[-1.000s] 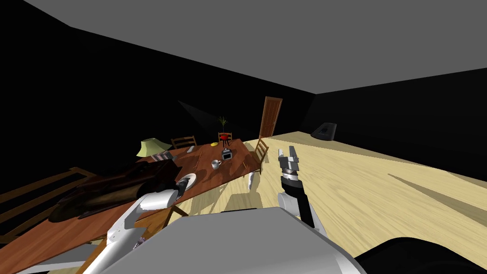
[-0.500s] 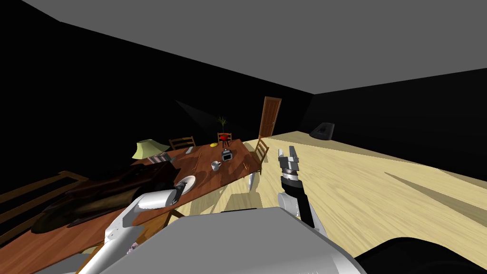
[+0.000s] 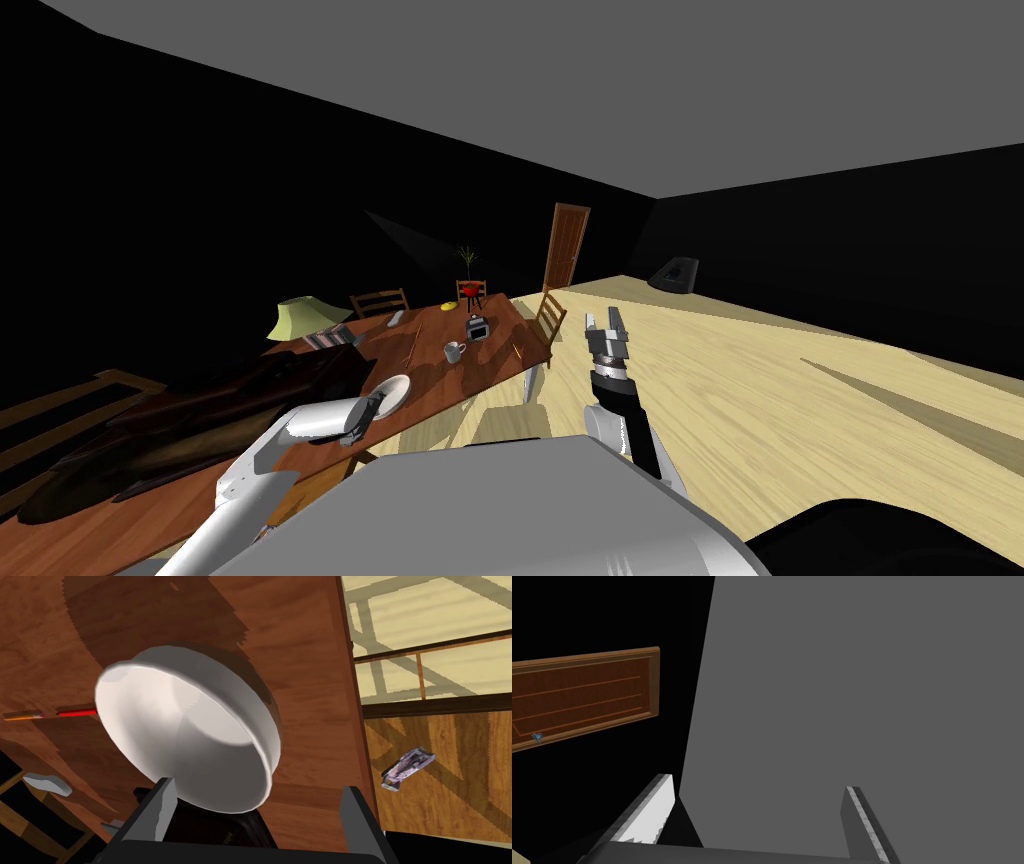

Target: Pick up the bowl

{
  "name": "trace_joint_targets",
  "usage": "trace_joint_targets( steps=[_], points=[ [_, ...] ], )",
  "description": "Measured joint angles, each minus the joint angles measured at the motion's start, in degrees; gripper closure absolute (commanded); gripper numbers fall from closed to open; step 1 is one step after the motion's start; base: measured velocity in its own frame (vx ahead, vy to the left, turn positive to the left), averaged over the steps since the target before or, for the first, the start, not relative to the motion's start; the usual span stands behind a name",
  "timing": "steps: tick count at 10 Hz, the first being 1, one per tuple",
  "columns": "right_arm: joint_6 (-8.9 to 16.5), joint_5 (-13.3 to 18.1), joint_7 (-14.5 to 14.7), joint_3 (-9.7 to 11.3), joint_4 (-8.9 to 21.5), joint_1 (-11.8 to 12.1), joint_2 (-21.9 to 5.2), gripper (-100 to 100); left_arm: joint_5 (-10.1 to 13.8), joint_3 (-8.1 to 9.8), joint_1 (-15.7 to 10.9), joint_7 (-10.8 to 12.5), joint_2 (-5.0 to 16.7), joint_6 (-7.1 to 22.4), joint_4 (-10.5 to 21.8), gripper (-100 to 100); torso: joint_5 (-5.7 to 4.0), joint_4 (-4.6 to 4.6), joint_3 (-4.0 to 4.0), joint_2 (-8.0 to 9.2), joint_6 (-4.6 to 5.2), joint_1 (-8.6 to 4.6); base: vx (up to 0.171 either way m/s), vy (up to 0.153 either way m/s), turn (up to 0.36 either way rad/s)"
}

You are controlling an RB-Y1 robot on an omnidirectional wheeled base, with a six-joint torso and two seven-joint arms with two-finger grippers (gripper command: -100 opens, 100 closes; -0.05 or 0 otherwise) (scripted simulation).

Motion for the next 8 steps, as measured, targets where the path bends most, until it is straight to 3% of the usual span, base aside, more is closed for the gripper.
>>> trace_joint_targets(
  steps=[1,2,3,8],
  points=[
    [0.0,0.0,0.0,0.0,0.0,0.0,0.0,0,0.0,0.09,0.0,-0.1,0.1,1.0,0.3,-100,0.00,0.00,0.00,0.01,0.00,-0.02,0.016,0.015,-0.005],
    [0.0,0.0,0.0,0.0,0.0,0.0,0.0,0,0.0,0.11,0.0,-0.1,0.2,1.2,0.3,0,-0.02,0.01,0.04,0.08,0.00,-0.09,0.000,0.000,0.000],
    [0.0,0.0,0.0,0.0,0.0,0.0,0.0,0,0.0,0.10,0.0,-0.1,0.2,1.2,0.3,-100,-0.03,0.03,0.08,0.14,0.00,-0.14,-0.023,0.006,-0.077],
    [0.0,0.0,0.0,0.0,0.0,0.0,0.0,0,-0.6,0.75,-3.9,0.4,0.5,-1.2,7.6,-100,-0.03,0.10,0.26,0.46,0.00,-0.16,-0.075,0.005,-0.113]
  ],
)
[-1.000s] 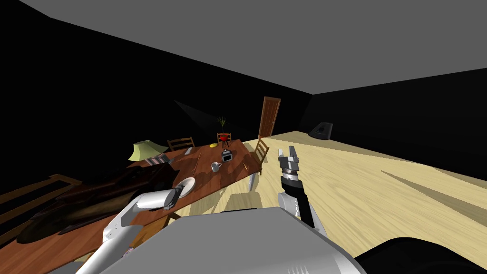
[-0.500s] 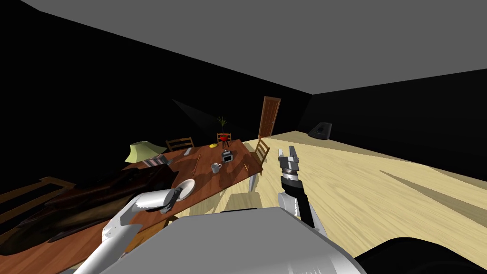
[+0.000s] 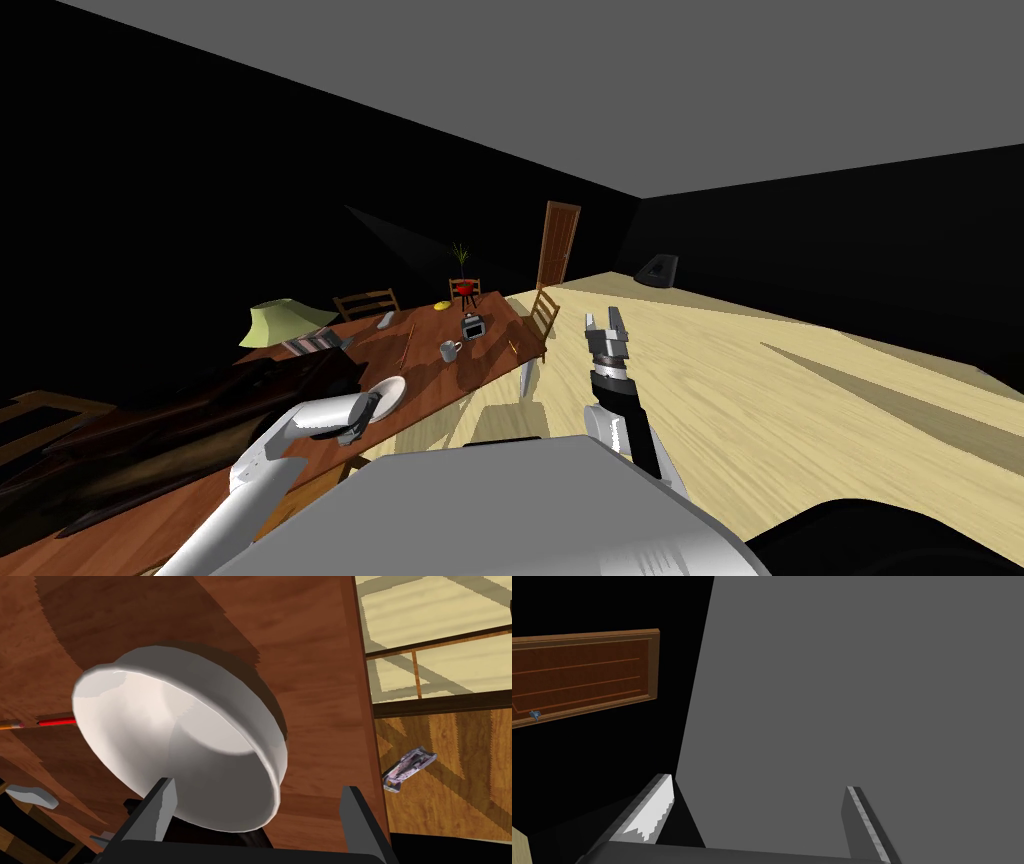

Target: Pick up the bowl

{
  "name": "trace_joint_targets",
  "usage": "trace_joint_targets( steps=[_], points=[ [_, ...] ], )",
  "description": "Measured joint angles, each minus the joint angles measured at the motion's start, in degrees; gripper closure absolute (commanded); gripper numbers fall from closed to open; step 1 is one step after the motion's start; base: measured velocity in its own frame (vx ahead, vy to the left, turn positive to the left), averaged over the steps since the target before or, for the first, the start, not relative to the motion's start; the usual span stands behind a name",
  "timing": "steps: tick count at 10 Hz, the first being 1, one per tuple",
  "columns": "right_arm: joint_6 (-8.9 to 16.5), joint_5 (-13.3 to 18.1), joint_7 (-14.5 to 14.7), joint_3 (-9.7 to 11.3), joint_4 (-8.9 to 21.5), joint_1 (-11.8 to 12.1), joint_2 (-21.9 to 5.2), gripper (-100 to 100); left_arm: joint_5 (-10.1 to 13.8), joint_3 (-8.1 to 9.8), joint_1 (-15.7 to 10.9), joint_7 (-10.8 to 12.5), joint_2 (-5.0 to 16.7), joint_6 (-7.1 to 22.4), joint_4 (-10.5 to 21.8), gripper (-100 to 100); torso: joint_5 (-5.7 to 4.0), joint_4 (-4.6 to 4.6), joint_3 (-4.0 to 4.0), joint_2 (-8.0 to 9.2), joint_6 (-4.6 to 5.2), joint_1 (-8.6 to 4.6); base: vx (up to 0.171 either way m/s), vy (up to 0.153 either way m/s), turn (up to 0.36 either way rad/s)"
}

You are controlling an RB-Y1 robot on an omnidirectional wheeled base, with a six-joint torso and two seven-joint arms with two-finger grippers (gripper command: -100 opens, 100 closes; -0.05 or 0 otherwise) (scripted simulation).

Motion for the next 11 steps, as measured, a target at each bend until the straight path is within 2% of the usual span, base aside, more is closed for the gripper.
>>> trace_joint_targets(
  steps=[5,6,10,11],
  points=[
    [0.0,0.0,0.0,0.0,0.0,0.0,0.0,0,-0.9,0.63,-4.3,0.9,0.2,-2.4,7.9,-100,0.00,-0.01,-0.03,-0.05,0.00,0.02,-0.060,0.006,-0.099],
    [0.0,0.0,0.0,0.0,0.0,0.0,0.0,0,-0.9,0.65,-4.4,0.9,0.3,-2.5,8.1,100,0.00,-0.03,-0.08,-0.15,-0.03,0.02,0.000,0.000,0.000],
    [0.0,0.0,0.0,0.0,0.0,0.0,0.0,0,-0.9,0.66,-4.4,0.9,0.2,-2.5,8.1,100,0.01,-0.05,-0.17,-0.31,0.01,0.04,-0.001,0.000,0.002],
    [0.0,0.0,0.0,0.0,0.0,0.0,0.0,0,-0.9,0.66,-4.4,0.9,0.2,-2.5,8.1,0,0.00,-0.05,-0.17,-0.31,0.01,0.03,0.000,0.000,0.000]
  ],
)
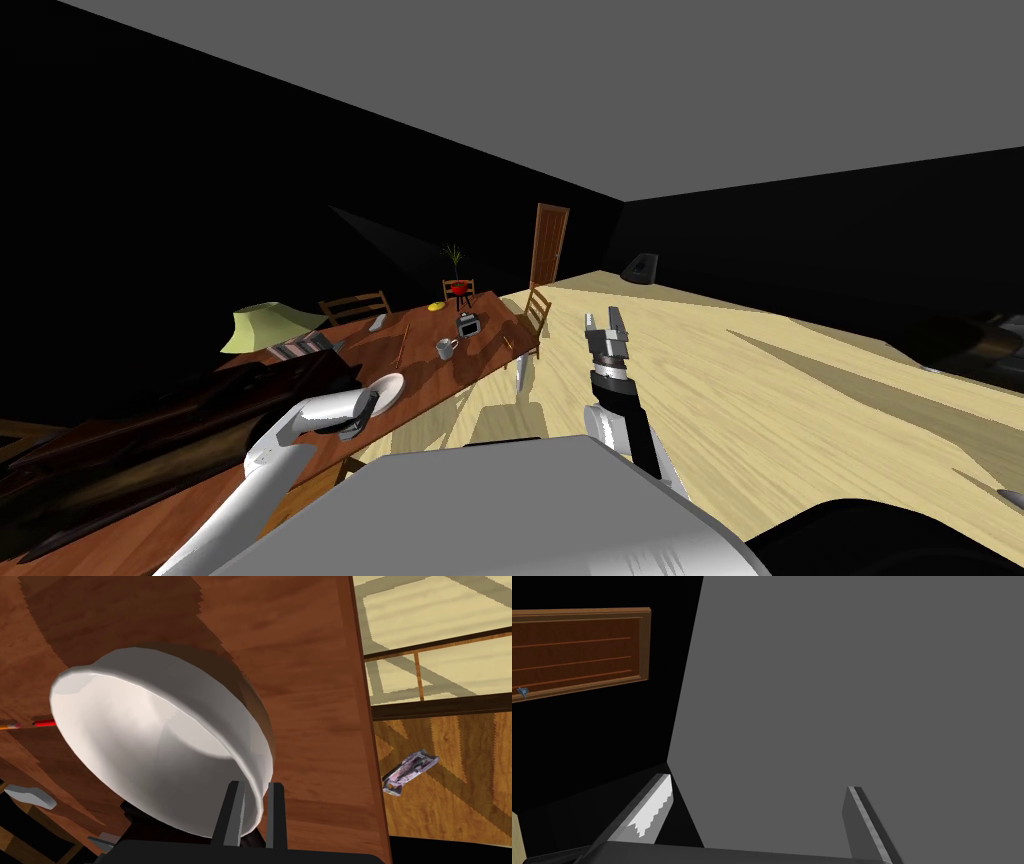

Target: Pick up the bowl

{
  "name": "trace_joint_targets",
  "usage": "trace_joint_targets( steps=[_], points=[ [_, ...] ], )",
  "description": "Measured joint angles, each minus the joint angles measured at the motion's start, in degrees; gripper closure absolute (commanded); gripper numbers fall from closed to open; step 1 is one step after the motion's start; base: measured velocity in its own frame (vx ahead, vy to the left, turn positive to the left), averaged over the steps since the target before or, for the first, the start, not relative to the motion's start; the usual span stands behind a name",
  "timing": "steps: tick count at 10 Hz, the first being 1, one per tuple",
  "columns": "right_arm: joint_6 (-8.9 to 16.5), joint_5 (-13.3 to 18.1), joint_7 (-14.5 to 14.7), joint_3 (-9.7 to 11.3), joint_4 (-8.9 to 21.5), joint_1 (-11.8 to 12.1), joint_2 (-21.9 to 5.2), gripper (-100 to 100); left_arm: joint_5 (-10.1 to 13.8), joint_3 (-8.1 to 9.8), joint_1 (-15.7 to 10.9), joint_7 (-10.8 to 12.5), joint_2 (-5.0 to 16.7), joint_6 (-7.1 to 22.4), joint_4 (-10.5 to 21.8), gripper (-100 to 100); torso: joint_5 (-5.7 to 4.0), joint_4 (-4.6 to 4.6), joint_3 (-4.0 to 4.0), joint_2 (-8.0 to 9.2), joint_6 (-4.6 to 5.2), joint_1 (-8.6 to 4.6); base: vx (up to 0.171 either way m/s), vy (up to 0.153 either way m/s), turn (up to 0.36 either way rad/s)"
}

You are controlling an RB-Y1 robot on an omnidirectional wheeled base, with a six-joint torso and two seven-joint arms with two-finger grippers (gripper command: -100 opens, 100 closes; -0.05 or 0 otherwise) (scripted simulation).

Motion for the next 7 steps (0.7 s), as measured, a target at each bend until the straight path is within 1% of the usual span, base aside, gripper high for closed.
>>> trace_joint_targets(
  steps=[1,3,7],
  points=[
    [0.0,0.0,0.0,0.0,0.0,0.0,0.0,0,0.0,0.00,0.0,0.0,0.0,0.0,0.0,100,-0.01,0.00,0.00,0.00,0.00,-0.01,0.050,0.002,0.150],
    [0.0,0.0,0.0,0.0,0.0,0.0,0.0,0,0.2,-0.28,1.6,-0.2,-0.2,1.0,-3.2,100,-0.05,-0.04,-0.12,-0.22,-0.05,-0.07,0.089,-0.017,0.155],
    [0.0,0.0,0.0,0.0,0.0,0.0,0.0,0,0.9,-0.81,5.1,-0.9,-0.4,3.0,-9.6,100,-0.06,-0.02,-0.10,-0.21,-0.03,-0.05,0.073,-0.002,0.106]
  ],
)
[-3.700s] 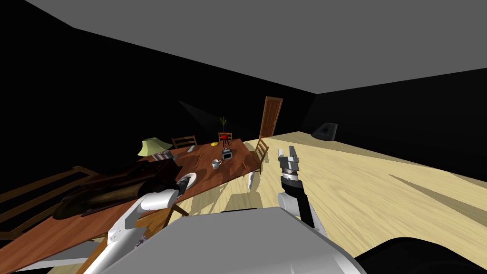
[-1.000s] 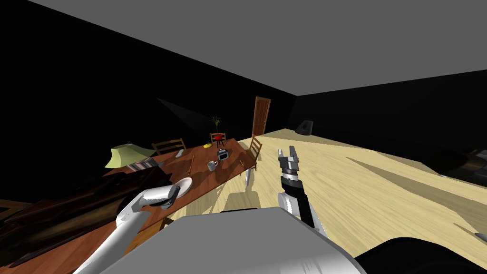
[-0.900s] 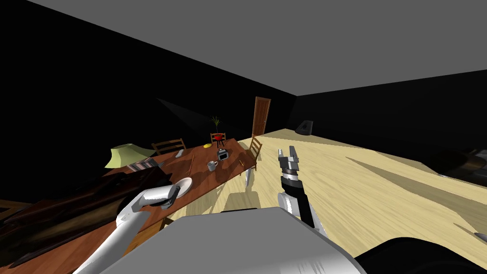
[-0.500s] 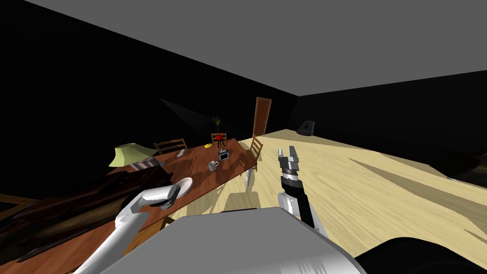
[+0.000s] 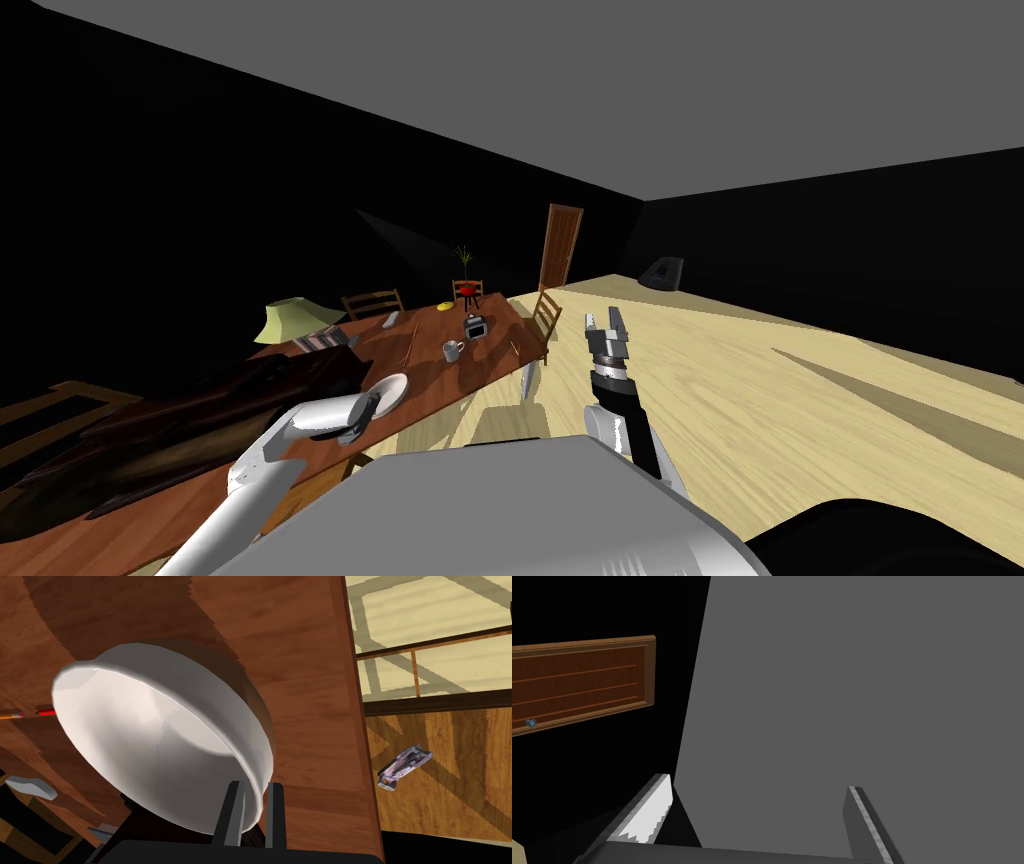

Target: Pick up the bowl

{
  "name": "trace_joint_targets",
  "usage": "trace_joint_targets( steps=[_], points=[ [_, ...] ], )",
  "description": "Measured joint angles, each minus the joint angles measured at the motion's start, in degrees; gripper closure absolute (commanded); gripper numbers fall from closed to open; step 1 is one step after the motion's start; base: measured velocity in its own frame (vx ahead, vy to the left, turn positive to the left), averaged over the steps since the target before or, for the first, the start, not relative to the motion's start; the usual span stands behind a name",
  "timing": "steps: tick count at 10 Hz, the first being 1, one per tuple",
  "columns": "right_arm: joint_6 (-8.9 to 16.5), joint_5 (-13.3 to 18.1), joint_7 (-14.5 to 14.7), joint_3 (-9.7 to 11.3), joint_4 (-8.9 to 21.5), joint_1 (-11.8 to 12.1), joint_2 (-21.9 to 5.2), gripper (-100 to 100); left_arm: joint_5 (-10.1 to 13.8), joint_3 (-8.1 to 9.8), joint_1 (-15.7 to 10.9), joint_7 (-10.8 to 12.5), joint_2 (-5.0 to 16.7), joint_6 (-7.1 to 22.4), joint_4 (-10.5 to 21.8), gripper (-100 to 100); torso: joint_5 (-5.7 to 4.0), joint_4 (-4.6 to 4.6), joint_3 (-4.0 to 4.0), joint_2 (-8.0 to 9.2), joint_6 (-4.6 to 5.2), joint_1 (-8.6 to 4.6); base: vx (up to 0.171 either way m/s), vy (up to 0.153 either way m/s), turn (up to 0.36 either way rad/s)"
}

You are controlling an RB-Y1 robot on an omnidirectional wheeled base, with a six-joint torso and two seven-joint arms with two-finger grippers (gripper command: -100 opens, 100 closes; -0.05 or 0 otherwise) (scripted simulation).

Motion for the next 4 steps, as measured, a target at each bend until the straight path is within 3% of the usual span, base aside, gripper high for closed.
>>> trace_joint_targets(
  steps=[3,4],
  points=[
    [0.0,0.0,0.0,0.0,0.0,0.0,0.0,0,0.4,-0.49,2.4,-0.5,-0.2,1.3,-4.5,100,-0.04,0.02,0.02,0.01,0.02,-0.07,0.056,-0.007,0.085],
    [0.0,0.0,0.0,0.0,0.0,0.0,0.0,0,0.4,-0.51,2.5,-0.5,-0.2,1.4,-4.6,0,-0.03,0.04,0.07,0.11,0.06,-0.05,0.005,-0.001,-0.006]
  ],
)
